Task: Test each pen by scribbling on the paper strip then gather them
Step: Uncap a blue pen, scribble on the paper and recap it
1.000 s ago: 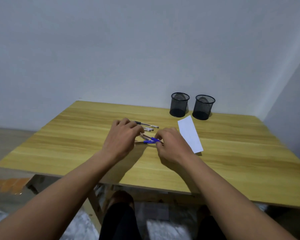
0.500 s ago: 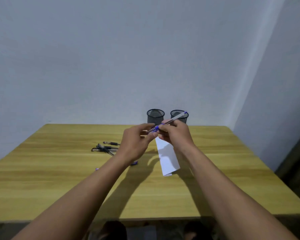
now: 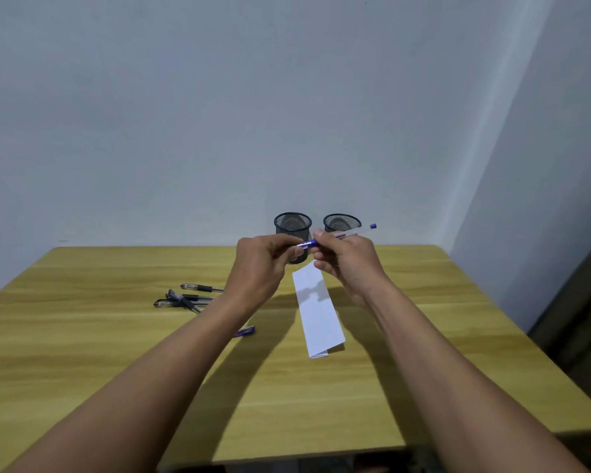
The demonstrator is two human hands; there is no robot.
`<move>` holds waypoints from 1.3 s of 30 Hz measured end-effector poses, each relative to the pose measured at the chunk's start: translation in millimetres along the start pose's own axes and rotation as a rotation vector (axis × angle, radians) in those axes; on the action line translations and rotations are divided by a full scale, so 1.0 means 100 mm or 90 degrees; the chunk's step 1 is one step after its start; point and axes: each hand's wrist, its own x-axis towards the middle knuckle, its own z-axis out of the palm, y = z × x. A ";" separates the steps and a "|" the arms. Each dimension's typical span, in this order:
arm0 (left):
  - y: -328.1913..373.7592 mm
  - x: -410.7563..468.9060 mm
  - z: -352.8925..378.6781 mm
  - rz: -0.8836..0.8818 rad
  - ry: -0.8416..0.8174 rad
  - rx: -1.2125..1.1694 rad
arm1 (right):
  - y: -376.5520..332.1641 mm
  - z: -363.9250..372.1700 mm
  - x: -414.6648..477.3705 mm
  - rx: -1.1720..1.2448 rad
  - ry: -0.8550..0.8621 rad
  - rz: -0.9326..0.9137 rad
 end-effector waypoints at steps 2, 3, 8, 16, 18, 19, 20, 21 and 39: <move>-0.04 0.03 0.00 0.012 -0.017 0.025 | 0.02 0.00 0.06 -0.004 -0.003 0.007; -0.06 0.04 -0.01 0.005 -0.023 0.025 | 0.03 0.00 0.07 0.003 -0.005 0.013; -0.10 0.13 -0.06 -0.058 -0.048 0.010 | 0.11 0.05 0.13 0.054 -0.004 0.025; -0.20 0.23 -0.10 -0.119 -0.020 -0.100 | 0.11 0.14 0.19 0.096 -0.025 0.017; -0.17 0.24 -0.10 -0.122 -0.038 -0.091 | 0.12 0.14 0.20 0.092 -0.023 0.022; -0.18 0.26 -0.11 -0.128 -0.048 -0.094 | 0.13 0.14 0.21 0.097 -0.017 0.023; -0.22 0.27 -0.13 -0.140 -0.052 -0.102 | 0.13 0.13 0.23 0.114 0.000 0.023; -0.28 0.30 -0.18 -0.158 -0.046 -0.119 | 0.13 0.08 0.25 0.143 0.026 0.024; -1.10 0.61 0.44 -0.239 -0.084 0.186 | 0.88 0.00 0.63 -0.037 0.048 0.040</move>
